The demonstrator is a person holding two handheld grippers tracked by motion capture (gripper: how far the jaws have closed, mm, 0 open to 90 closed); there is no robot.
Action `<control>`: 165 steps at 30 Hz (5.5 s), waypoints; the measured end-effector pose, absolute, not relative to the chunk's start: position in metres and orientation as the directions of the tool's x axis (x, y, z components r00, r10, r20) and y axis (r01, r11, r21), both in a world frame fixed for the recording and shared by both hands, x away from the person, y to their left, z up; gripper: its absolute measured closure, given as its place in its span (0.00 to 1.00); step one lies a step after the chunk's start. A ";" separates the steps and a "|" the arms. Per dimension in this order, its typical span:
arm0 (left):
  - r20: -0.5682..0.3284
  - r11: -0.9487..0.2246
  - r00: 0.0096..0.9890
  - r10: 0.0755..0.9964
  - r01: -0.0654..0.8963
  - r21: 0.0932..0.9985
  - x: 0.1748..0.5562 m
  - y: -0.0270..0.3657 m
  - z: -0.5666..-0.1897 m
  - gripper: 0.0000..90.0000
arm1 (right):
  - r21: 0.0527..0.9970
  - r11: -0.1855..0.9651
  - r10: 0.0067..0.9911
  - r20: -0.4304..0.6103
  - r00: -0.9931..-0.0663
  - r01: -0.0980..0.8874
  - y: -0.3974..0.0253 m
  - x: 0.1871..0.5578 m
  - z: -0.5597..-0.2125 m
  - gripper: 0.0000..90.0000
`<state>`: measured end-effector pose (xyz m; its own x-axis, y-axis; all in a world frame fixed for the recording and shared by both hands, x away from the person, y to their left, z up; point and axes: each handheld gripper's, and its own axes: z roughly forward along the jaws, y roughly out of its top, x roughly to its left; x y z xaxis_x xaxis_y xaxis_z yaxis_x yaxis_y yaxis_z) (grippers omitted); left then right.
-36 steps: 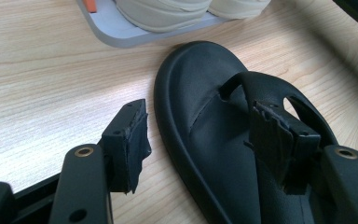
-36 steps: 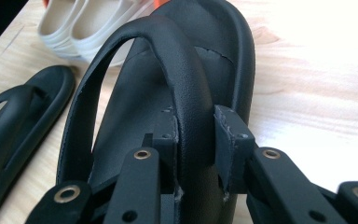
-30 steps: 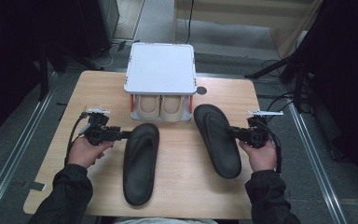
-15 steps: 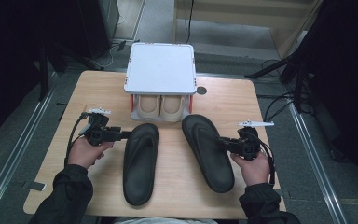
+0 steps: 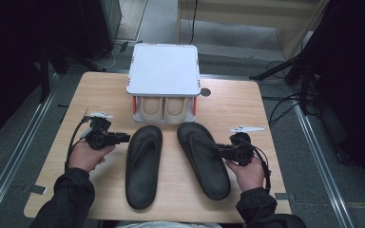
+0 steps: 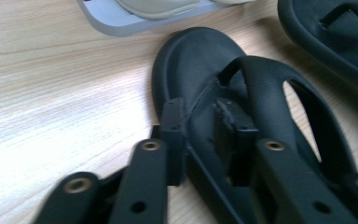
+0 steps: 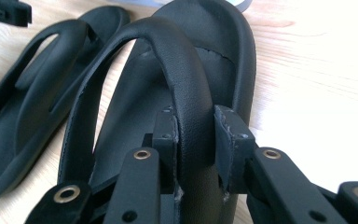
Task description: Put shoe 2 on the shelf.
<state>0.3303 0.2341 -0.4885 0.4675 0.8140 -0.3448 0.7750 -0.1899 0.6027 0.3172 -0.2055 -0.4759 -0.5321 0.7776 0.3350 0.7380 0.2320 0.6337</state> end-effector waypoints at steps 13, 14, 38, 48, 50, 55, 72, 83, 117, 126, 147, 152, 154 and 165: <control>-0.345 -0.245 0.496 0.797 0.787 0.566 0.330 0.231 -0.503 0.98 | 0.610 0.286 0.762 0.323 -0.561 0.739 -0.178 0.325 -0.491 0.80; -0.345 -0.245 0.496 0.797 0.787 0.566 0.330 0.231 -0.503 0.98 | 0.610 0.286 0.762 0.323 -0.561 0.739 -0.178 0.325 -0.491 0.80; -0.328 -0.321 0.524 0.786 0.800 0.507 0.327 0.222 -0.513 0.99 | 0.575 0.317 0.747 0.338 -0.572 0.754 -0.157 0.331 -0.506 0.80; -0.330 -0.364 0.553 0.765 0.794 0.487 0.321 0.213 -0.511 0.99 | 0.573 0.317 0.740 0.348 -0.575 0.756 -0.156 0.330 -0.507 0.79; -0.328 -0.366 0.555 0.765 0.793 0.488 0.319 0.210 -0.511 0.99 | 0.578 0.323 0.737 0.343 -0.582 0.749 -0.155 0.330 -0.507 0.79; -0.337 -0.375 0.565 0.753 0.790 0.486 0.317 0.204 -0.511 0.99 | 0.579 0.321 0.736 0.346 -0.582 0.749 -0.155 0.330 -0.508 0.78; -0.396 -0.357 0.559 0.728 0.803 0.478 0.312 0.198 -0.513 0.93 | 0.580 0.333 0.715 0.359 -0.600 0.744 -0.163 0.339 -0.510 0.76; -0.371 -0.308 0.561 0.740 0.773 0.554 0.312 0.206 -0.501 0.75 | 0.652 0.298 0.698 0.349 -0.625 0.697 -0.171 0.332 -0.491 0.69; -0.325 -0.222 0.521 0.789 0.735 0.640 0.322 0.234 -0.491 0.50 | 0.719 0.362 0.619 0.290 -0.730 0.593 -0.115 0.281 -0.490 0.59; -0.328 -0.222 0.521 0.788 0.737 0.638 0.322 0.234 -0.492 0.49 | 0.712 0.367 0.671 0.242 -0.700 0.598 -0.099 0.284 -0.499 0.56; -0.332 -0.218 0.522 0.786 0.736 0.641 0.321 0.233 -0.491 0.48 | 0.699 0.343 0.743 0.207 -0.636 0.627 -0.072 0.296 -0.519 0.60; -0.330 -0.221 0.522 0.786 0.736 0.640 0.321 0.232 -0.491 0.48 | 0.706 0.344 0.731 0.213 -0.648 0.620 -0.074 0.295 -0.521 0.60; -0.329 -0.222 0.523 0.786 0.736 0.640 0.321 0.232 -0.491 0.48 | 0.700 0.341 0.729 0.224 -0.647 0.627 -0.075 0.297 -0.521 0.60; -0.328 -0.225 0.524 0.786 0.736 0.638 0.321 0.232 -0.492 0.48 | 0.711 0.354 0.753 0.168 -0.636 0.607 -0.071 0.293 -0.521 0.70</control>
<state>0.3211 0.2320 -0.4918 0.5239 0.7862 -0.3277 0.7363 -0.2247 0.6383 0.2925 -0.0708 -0.5210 -0.6365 0.7527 0.1683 0.6072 0.3544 0.7111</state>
